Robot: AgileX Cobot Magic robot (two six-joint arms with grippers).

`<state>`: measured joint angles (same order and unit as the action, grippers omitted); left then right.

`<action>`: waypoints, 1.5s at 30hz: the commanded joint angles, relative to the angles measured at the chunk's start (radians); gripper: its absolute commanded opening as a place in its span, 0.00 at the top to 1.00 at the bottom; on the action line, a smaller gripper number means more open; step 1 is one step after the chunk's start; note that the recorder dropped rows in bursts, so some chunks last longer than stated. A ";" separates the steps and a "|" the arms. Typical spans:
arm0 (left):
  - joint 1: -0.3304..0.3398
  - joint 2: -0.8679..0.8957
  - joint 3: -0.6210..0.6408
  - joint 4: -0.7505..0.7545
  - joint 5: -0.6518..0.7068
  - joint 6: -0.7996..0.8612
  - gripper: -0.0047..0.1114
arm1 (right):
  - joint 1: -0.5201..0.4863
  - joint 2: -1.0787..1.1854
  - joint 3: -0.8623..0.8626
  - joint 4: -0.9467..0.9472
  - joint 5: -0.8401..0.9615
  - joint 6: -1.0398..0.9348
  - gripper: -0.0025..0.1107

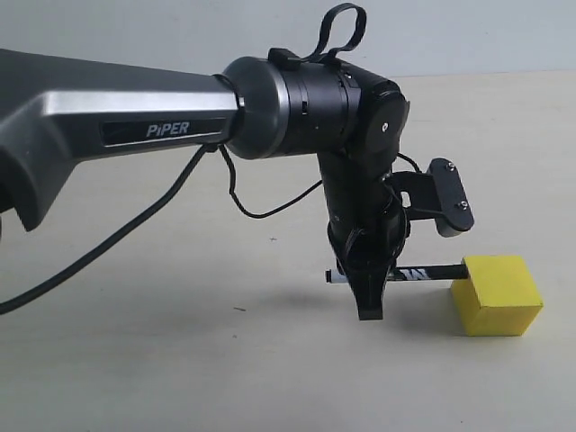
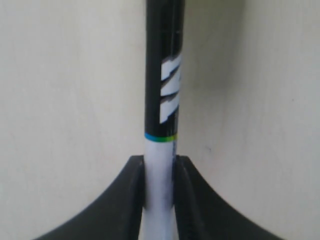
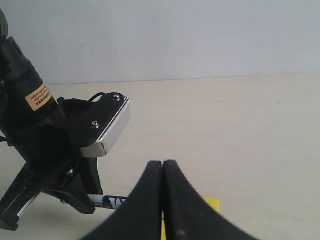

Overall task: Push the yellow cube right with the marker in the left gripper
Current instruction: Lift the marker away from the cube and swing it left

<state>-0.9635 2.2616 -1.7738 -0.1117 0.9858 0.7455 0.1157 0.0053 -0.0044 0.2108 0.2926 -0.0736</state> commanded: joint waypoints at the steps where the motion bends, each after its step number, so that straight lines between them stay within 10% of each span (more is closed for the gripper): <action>1: 0.014 -0.013 -0.008 0.043 0.035 -0.052 0.96 | 0.001 -0.005 0.004 -0.001 -0.007 -0.004 0.98; 11: 0.107 -0.143 0.032 0.050 0.133 -0.202 0.96 | 0.001 -0.005 0.004 -0.001 -0.007 -0.004 0.98; 25: 0.187 -0.404 0.460 0.058 -0.153 -0.369 0.96 | 0.001 -0.005 0.004 -0.001 -0.007 -0.004 0.98; 35: 0.394 -0.636 0.798 0.064 -0.315 -0.666 0.96 | 0.001 -0.005 0.004 -0.001 -0.007 -0.004 0.98; 39: 0.406 -0.726 0.908 0.284 -0.413 -0.978 0.96 | 0.001 -0.005 0.004 -0.001 -0.007 -0.004 0.98; 45: 0.406 -0.812 0.915 0.224 -0.302 -1.012 0.96 | 0.001 -0.005 0.004 -0.001 -0.007 -0.004 0.98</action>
<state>-0.5597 1.4747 -0.8643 0.1545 0.6339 -0.2469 0.1157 0.0053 -0.0044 0.2108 0.2926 -0.0736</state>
